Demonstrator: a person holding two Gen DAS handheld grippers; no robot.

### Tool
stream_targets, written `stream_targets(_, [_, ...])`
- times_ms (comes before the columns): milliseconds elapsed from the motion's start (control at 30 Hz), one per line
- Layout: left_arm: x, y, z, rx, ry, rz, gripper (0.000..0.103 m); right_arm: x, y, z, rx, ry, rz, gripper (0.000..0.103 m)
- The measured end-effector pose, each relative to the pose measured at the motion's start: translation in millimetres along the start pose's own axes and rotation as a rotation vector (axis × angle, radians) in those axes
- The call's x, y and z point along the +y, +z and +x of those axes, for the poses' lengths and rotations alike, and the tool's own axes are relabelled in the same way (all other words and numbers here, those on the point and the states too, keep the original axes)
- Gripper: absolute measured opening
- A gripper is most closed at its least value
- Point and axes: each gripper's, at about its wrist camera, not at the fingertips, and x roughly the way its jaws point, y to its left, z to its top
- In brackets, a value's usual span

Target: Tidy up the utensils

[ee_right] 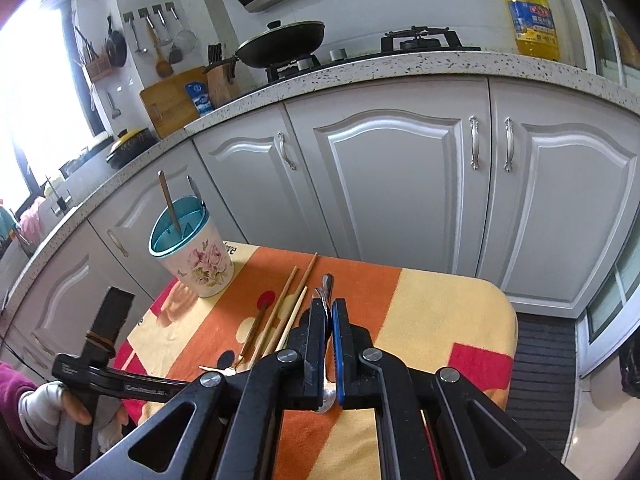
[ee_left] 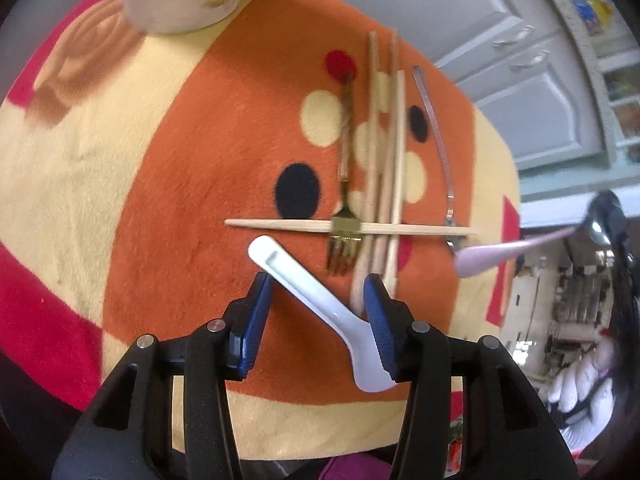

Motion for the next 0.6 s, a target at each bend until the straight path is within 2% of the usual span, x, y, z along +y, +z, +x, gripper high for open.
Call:
stream_targets(233, [-7.3, 6.2, 5.2, 0.006, 0.005, 0.013, 0.046, -8.2, -0.9, 5.6, 0.002, 0.014, 0.013, 0.003])
stream_targets(267, [-7.2, 6.7, 5.3, 0.006, -0.001, 0.025, 0.039, -8.6, -0.8, 5.6, 0.002, 0.014, 0.014, 0.003])
stream_targets(300, [-6.2, 7.8, 6.4, 0.014, -0.004, 0.036, 0.023, -8.2, -0.6, 5.3, 0.001, 0.014, 0.015, 0.003])
stream_targets(433, [7.0, 8.3, 1.2, 0.035, -0.065, 0.03, 0.022, -5.7, 0.1, 2.1, 0.001, 0.006, 0.012, 0.003])
stream_targets(600, [14.2, 7.1, -28.7, -0.013, -0.103, 0.077, 0.014, 1.8, 4.2, -0.9, 0.002, 0.002, 0.004, 0.003])
